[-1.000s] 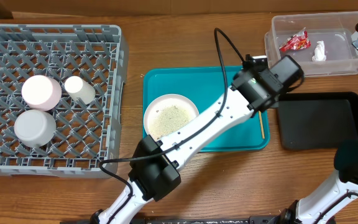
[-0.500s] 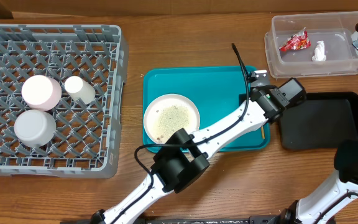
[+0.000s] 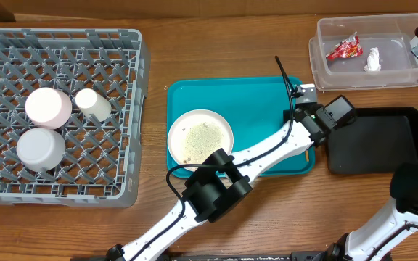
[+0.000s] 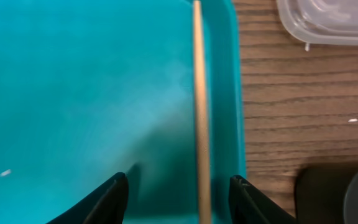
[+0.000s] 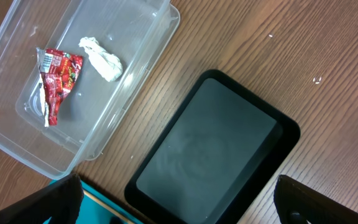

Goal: Sort waste into correct bins and load items into the dishwasher
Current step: 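Grasp the second wooden chopstick with the left gripper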

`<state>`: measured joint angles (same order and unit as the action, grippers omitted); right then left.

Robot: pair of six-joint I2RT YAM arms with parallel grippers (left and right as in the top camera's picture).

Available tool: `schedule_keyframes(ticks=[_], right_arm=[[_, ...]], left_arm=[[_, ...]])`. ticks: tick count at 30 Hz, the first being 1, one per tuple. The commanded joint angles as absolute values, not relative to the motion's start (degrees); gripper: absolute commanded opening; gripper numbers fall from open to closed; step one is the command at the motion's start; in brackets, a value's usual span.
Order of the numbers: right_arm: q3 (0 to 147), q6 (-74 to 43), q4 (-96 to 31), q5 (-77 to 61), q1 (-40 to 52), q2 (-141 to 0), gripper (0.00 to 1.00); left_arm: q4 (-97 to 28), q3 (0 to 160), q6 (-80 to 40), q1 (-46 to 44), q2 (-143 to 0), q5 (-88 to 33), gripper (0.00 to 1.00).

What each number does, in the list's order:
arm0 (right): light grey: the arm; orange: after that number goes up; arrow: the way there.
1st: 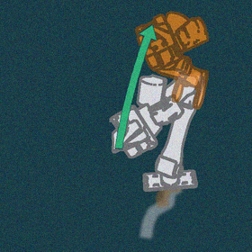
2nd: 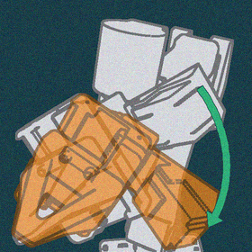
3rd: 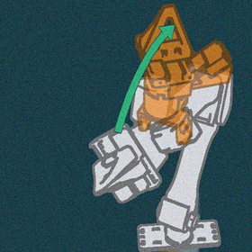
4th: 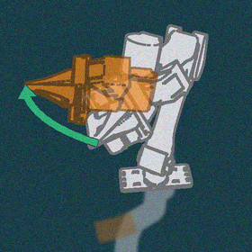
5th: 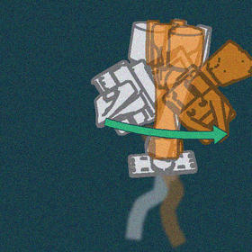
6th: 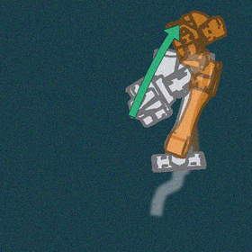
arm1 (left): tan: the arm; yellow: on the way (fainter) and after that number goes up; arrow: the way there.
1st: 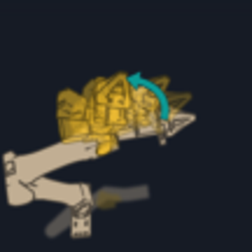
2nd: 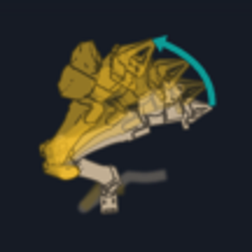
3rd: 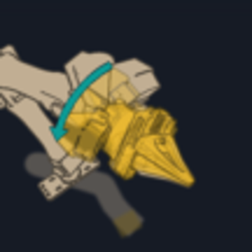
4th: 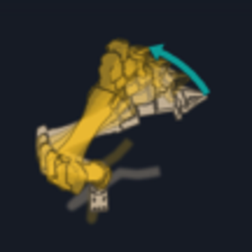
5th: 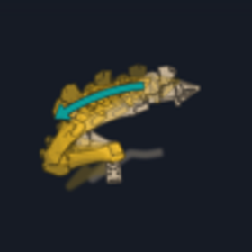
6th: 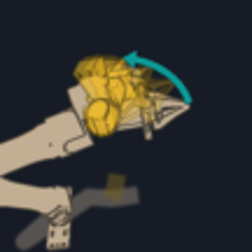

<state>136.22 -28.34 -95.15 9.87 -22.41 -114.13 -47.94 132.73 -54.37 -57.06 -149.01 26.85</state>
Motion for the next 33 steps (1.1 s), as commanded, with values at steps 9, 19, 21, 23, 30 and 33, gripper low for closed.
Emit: schedule_keyframes(ticks=[9,19,21,23,30,33], right_arm=[[137.6,-28.5,-94.8,10.3,-22.3,-112.7,1.00],[137.6,-28.6,-94.8,10.3,-22.3,-112.7,1.00],[137.6,-28.6,-94.8,10.3,-22.3,-112.7,1.00],[137.6,-28.6,-94.8,10.3,-22.3,-112.7,1.00],[137.6,-28.5,-94.8,10.3,-22.3,-112.7,1.00],[137.6,-28.6,-94.8,10.3,-22.3,-112.7,1.00]], left_arm=[[-46.8,133.3,-49.1,-58.8,-150.7,34.7,0.53],[-48.0,133.2,-49.8,-58.7,-150.7,34.5,0.53],[-47.9,133.2,-49.8,-58.7,-150.7,33.8,0.53],[-47.7,133.2,-49.8,-58.7,-150.7,33.1,0.53],[-47.2,133.2,-50.0,-58.6,-152.2,31.9,0.54],[-46.4,133.2,-49.9,-58.5,-153.2,30.2,0.56]])
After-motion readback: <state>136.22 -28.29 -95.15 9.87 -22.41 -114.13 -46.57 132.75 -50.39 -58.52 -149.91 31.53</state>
